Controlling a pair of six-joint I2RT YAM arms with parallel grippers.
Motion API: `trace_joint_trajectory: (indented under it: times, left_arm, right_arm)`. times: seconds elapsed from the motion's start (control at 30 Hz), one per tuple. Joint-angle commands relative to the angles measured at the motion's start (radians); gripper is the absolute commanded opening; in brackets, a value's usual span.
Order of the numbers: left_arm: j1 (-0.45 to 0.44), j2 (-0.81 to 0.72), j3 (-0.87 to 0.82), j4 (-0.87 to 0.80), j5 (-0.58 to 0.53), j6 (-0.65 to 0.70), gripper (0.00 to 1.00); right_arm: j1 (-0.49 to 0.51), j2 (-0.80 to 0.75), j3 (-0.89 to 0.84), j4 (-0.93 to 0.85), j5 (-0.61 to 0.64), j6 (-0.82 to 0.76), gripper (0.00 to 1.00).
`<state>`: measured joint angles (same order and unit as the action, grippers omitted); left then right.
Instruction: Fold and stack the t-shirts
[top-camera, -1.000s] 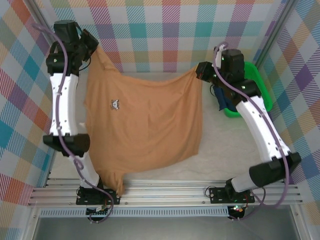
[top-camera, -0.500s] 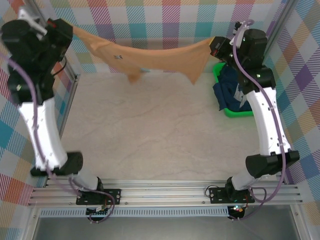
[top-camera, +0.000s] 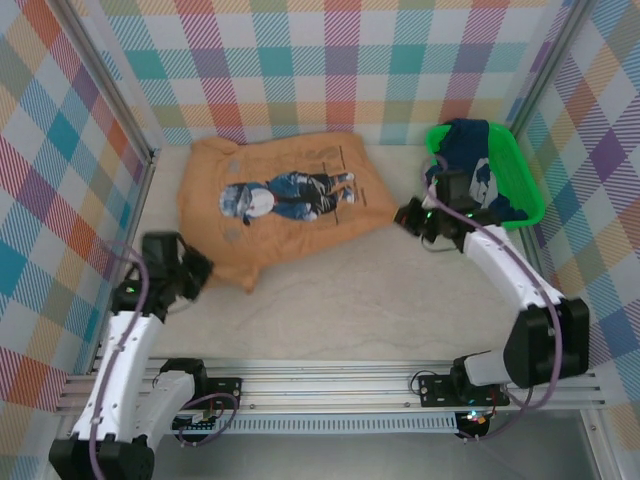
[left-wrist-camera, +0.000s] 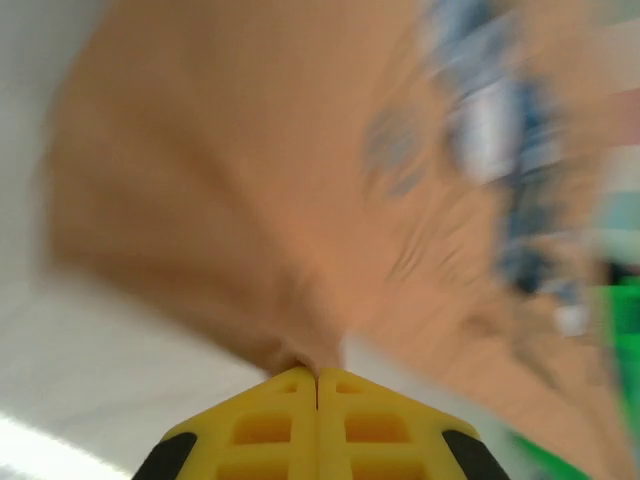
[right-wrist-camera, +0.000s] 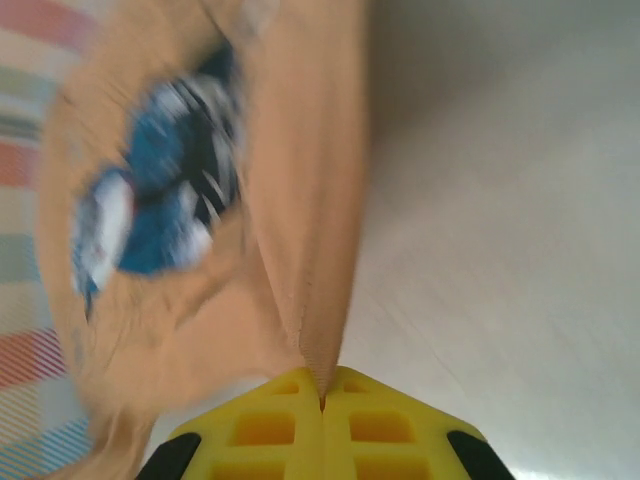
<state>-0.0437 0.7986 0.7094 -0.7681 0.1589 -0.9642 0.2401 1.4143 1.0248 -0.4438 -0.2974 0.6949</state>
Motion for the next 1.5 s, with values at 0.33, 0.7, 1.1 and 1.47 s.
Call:
trace_joint_trajectory:
  times: [0.33,0.7,1.1,1.47]
  left_arm:
    - [-0.104,-0.234,-0.297,-0.112,-0.052,-0.301,0.0]
    - [-0.105,-0.205,-0.177,-0.127,-0.036,-0.284,0.0]
    - [-0.111,-0.116,0.016,-0.175,0.043,-0.255,0.0]
    - [-0.114,-0.187,-0.148,-0.262,0.066,-0.183,0.0]
  right_arm:
    - [0.09,0.178,-0.1,-0.14,0.053,-0.056,0.0]
    - [0.093,0.078,-0.11,-0.291,0.258,-0.05,0.0]
    - [0.084,0.075,-0.018,-0.341,0.335,-0.093,0.0]
    - [0.07,0.112,-0.007,-0.343,0.347,-0.117,0.0]
